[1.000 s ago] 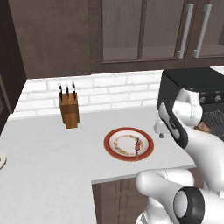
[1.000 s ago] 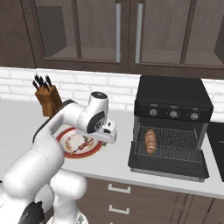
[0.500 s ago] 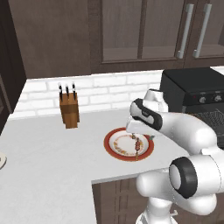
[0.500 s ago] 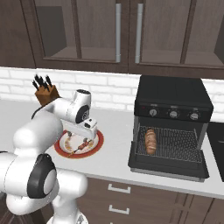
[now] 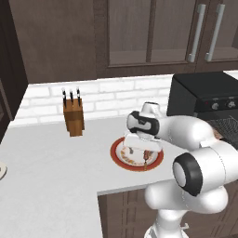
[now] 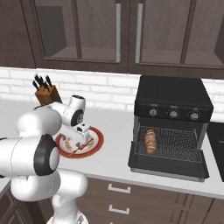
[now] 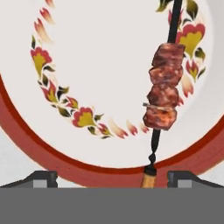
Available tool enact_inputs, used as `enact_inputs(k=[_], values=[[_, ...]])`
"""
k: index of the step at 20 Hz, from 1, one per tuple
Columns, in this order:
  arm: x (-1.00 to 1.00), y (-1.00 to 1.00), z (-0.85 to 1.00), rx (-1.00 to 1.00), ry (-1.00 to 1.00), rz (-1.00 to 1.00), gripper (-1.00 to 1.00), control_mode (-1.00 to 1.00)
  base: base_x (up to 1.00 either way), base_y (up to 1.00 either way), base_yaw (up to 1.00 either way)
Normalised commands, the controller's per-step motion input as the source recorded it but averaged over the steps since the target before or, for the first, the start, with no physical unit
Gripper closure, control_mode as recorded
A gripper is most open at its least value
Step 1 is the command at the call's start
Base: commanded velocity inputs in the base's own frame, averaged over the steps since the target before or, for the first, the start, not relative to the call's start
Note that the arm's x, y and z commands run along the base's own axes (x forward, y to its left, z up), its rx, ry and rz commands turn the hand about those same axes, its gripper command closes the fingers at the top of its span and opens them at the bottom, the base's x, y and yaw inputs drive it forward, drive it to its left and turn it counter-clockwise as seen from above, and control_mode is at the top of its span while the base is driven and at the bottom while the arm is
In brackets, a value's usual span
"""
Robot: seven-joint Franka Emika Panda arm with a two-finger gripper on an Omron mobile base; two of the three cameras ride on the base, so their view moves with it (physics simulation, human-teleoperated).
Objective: Pick up the kebab skewer and baguette bread, and place them inside the toaster oven. Close the toaster oven door and start by setting the timer.
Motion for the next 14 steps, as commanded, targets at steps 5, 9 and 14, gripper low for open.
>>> enact_inputs(k=[5,9,14], values=[[0.00,-0.01,-0.31,0.00,0.00,-0.05,-1.00,-1.00,0.00,0.00,0.00],[0.00,0.00,-0.18,-0.01,0.00,-0.05,-1.00,-1.00,0.00,0.00,0.00],[0.00,0.00,-0.19,-0.03,0.00,-0.04,-1.00,-1.00,0.00,0.00,0.00]])
